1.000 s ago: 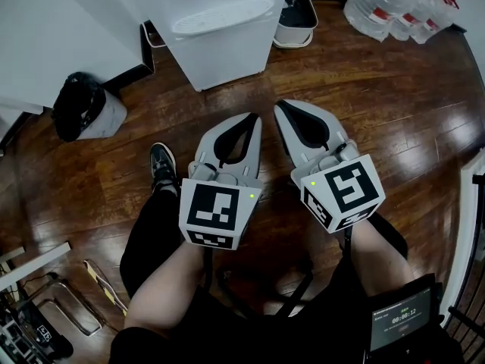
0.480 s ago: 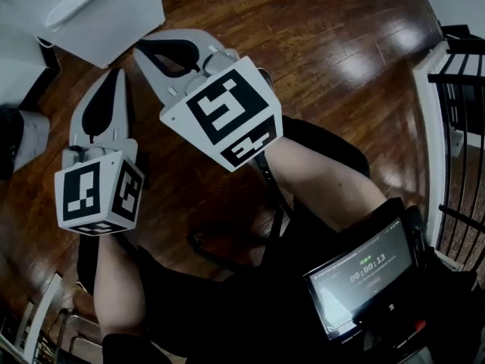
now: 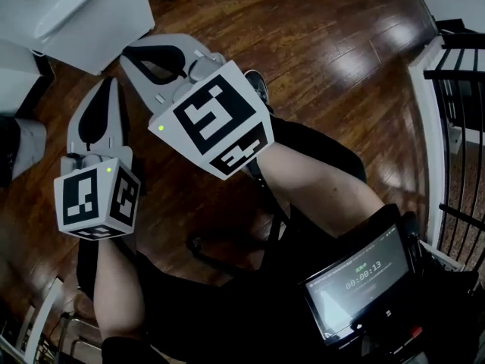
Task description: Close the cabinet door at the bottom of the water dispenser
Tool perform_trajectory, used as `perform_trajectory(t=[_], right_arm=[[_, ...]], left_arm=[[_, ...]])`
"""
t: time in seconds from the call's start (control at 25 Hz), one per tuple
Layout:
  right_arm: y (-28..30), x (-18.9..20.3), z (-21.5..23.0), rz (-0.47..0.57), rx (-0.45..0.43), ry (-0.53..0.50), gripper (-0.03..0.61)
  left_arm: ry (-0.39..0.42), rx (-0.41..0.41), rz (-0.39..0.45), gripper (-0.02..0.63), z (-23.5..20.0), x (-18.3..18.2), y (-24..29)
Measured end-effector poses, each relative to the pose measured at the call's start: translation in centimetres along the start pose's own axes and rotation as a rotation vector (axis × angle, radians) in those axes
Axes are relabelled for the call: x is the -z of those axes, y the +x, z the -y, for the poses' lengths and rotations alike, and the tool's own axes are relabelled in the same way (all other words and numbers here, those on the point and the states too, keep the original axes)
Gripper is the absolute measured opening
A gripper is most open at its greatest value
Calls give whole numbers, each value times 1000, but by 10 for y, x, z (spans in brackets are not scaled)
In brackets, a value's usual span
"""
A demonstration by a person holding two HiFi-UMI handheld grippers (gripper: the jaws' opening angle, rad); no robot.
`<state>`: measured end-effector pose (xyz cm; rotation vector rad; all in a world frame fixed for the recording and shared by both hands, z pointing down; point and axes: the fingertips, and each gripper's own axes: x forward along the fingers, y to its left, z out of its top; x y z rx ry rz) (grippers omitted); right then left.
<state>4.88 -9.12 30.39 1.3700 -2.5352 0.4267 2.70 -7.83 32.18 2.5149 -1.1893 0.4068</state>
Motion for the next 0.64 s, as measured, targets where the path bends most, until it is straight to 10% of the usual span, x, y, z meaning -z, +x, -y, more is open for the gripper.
perform_trajectory(t=[0.64], right_arm=[[-13, 13, 1, -3, 12, -36, 5]], left_arm=[[-18, 5, 3, 20, 10, 6, -5]])
